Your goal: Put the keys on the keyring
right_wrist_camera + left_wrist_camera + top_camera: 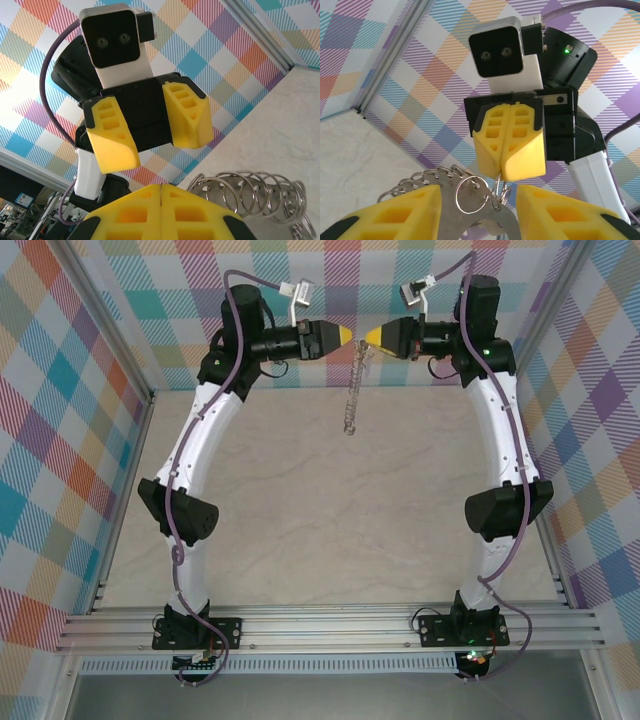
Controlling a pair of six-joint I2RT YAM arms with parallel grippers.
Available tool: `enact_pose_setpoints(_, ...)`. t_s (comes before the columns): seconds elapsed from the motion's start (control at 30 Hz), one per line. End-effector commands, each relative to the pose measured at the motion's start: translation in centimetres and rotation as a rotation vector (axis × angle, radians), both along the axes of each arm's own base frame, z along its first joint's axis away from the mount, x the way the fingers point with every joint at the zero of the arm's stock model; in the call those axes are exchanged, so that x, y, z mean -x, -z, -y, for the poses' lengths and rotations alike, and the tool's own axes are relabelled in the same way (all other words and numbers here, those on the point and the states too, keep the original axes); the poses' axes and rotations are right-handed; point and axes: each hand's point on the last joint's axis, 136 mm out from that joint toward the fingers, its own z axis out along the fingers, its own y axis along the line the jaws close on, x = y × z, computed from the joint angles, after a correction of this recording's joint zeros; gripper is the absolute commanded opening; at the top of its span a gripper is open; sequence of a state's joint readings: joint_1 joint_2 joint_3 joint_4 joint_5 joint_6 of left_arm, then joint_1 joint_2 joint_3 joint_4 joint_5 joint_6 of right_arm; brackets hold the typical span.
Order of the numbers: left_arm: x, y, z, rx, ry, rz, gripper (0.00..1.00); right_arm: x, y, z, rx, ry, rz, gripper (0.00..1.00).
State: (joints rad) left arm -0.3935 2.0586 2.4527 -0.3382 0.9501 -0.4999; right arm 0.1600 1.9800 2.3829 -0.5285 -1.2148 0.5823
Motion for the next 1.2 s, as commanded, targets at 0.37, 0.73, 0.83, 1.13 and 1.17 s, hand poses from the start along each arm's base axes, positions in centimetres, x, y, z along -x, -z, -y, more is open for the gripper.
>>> enact_pose_setpoints(0.37, 2.7, -4.0, 0.1, 0.066, 0.087, 0.094, 0.4, 1.6, -0.5, -1.0, -0.013, -0.068, 0.039, 0.0)
enact_pose_setpoints(0.73, 2.0, -3.0, 0.5, 0.057, 0.089, 0.068, 0.38, 1.6, -0.8, -1.2, -0.018, -0.074, 0.043, 0.0)
enact_pose_setpoints(0.83, 1.8, -2.6, 0.6, 0.053, 0.092, 0.059, 0.37, 1.6, -0.9, -1.2, -0.02, -0.073, 0.045, 0.0)
enact_pose_setpoints(1.13, 1.4, -1.6, 1.4, 0.047, 0.104, 0.04, 0.36, 1.5, -1.0, -1.3, -0.024, -0.074, 0.047, 0.0)
enact_pose_setpoints(1.17, 1.4, -1.5, 1.5, 0.046, 0.105, 0.036, 0.36, 1.5, -0.9, -1.4, -0.024, -0.076, 0.046, 0.0)
